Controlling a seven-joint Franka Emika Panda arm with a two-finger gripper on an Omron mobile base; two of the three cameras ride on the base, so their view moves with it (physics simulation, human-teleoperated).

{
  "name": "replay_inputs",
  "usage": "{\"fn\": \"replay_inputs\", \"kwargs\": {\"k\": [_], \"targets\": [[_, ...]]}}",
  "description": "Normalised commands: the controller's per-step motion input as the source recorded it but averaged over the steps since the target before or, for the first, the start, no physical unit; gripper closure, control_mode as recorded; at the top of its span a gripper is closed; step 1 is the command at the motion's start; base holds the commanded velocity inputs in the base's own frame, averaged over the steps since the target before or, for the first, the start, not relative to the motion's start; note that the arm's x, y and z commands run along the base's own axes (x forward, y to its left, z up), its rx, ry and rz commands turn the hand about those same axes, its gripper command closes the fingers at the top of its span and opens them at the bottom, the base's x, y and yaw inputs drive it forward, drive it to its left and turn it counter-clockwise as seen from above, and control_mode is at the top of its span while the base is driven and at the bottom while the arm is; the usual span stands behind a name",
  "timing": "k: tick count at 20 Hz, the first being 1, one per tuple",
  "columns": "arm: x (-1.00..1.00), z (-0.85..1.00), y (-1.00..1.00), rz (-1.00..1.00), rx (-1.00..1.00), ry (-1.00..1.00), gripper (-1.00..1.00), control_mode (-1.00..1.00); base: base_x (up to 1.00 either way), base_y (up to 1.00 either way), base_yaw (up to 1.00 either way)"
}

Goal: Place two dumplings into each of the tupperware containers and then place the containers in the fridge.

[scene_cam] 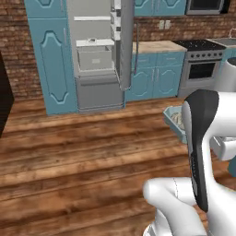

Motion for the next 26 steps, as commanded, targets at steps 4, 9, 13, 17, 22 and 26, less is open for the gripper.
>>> {"fn": "replay_inputs", "kwargs": {"k": [4, 9, 13, 17, 22, 26], "targets": [[0.00, 0.00, 0.00, 0.00, 0.00, 0.00, 1.00, 1.00, 1.00, 0.68, -0.10], [0.00, 0.00, 0.00, 0.00, 0.00, 0.00, 1.00, 1.00, 1.00, 0.12, -0.15], [0.00, 0.00, 0.00, 0.00, 0.00, 0.00, 1.00, 1.00, 1.00, 0.00, -0.12], [0.00, 0.00, 0.00, 0.00, 0.00, 0.00, 1.00, 1.00, 1.00, 0.01, -0.05], [0.00, 0.00, 0.00, 0.00, 0.00, 0.00, 1.00, 1.00, 1.00, 0.02, -0.02], [0.00, 0.00, 0.00, 0.00, 0.00, 0.00, 1.00, 1.00, 1.00, 0.00, 0.00]]}}
